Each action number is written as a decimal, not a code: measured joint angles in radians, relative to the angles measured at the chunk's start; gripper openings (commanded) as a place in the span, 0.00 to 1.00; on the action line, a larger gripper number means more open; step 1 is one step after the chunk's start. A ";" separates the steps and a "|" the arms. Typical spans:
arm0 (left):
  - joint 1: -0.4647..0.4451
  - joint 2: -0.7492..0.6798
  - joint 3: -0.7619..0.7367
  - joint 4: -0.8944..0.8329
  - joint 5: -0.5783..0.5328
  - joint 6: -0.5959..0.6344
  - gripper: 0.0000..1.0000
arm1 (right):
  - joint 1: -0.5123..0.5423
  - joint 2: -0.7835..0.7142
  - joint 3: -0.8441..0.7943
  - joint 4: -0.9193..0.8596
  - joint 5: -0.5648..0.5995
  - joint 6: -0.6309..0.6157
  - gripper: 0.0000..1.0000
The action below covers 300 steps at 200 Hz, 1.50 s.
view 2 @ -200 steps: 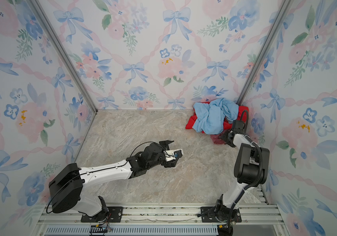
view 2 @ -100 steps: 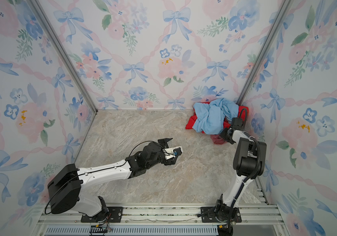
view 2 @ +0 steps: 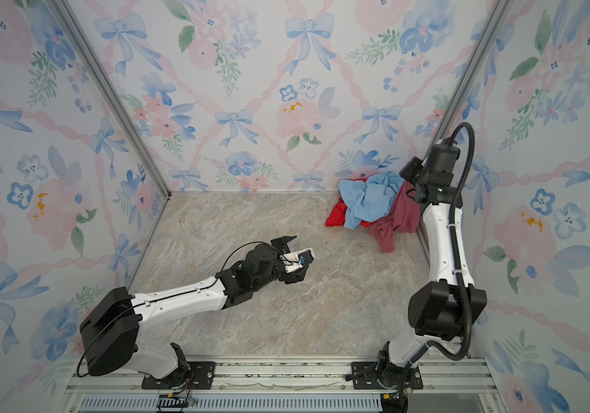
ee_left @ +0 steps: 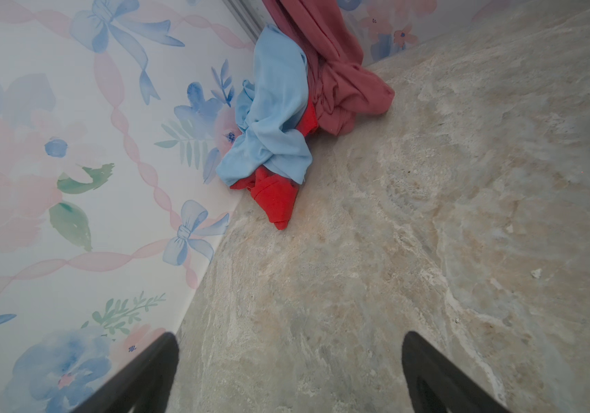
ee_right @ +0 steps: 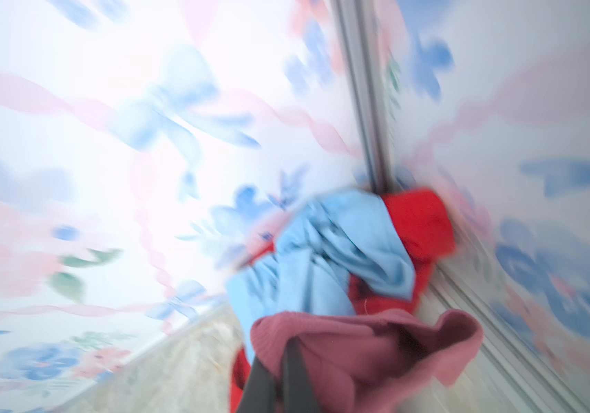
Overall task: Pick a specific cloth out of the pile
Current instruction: 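Pull the pink cloth out of the pile with the right gripper toward the left gripper, then release the pink cloth with the right gripper while the left gripper grasps it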
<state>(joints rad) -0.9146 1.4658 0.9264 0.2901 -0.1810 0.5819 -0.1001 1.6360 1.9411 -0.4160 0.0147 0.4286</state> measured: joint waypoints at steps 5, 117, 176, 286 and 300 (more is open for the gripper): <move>0.011 -0.007 0.001 0.000 0.007 -0.010 0.98 | 0.060 -0.016 0.063 0.009 0.016 -0.018 0.00; 0.443 -0.330 -0.069 0.114 0.286 -0.166 0.98 | 0.534 0.268 0.099 0.543 -0.564 0.325 0.00; 0.615 -0.294 -0.088 0.170 0.467 -0.272 0.98 | 0.507 0.206 -0.449 0.715 -0.611 0.453 0.98; 0.726 0.352 0.467 -0.481 0.230 -0.484 0.96 | 0.687 -0.581 -1.026 0.234 -0.159 0.109 0.97; 0.740 0.438 0.507 -0.545 0.241 -0.526 0.93 | 0.763 -0.625 -1.071 0.149 -0.083 0.104 0.97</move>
<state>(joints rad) -0.1741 1.9041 1.4330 -0.2546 0.0597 0.0563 0.6628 1.0111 0.8700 -0.2672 -0.0681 0.5327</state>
